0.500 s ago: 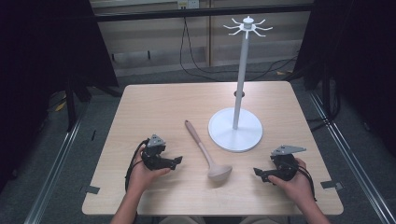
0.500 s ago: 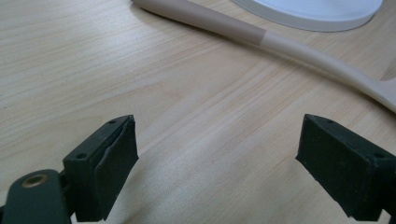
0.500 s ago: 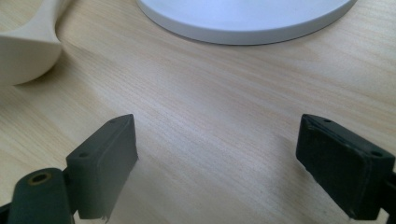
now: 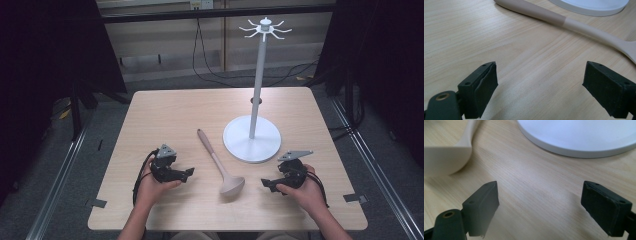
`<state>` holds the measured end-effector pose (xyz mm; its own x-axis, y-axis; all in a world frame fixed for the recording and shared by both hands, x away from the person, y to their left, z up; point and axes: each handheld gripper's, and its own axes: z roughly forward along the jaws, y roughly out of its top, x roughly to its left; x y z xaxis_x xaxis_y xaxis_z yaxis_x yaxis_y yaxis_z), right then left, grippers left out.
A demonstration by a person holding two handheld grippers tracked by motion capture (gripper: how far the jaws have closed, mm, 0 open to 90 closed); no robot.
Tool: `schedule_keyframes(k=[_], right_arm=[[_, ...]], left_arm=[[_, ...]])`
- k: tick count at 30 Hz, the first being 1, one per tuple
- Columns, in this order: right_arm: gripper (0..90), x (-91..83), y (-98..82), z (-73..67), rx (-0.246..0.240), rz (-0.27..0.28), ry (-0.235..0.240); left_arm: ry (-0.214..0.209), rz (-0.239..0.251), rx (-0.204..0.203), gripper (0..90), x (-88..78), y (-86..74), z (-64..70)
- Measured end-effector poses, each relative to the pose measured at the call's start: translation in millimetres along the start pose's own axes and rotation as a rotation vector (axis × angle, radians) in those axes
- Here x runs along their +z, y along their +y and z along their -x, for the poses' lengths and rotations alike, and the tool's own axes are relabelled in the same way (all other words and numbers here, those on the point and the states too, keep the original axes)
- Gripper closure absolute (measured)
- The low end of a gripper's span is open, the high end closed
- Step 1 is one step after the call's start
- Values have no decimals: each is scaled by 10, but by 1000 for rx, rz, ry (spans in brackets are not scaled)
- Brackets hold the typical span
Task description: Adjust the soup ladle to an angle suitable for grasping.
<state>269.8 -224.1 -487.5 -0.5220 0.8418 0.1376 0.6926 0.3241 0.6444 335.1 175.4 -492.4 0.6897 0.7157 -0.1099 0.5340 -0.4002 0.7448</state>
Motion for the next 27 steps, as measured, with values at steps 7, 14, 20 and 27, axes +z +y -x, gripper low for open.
schedule_keyframes(k=[7,14,20,27], right_arm=[[145,54,158,-87,-23,-21,16],[155,131,464,-259,-60,-37,44],[160,175,667,-325,-72,-58,56],[168,255,838,-420,-92,-86,51]], left_arm=[[0,-6,11,119,2,3,0],[-3,-8,14,119,-4,5,-9],[0,0,5,120,-14,6,-24],[-3,-1,3,121,-13,7,-26]])
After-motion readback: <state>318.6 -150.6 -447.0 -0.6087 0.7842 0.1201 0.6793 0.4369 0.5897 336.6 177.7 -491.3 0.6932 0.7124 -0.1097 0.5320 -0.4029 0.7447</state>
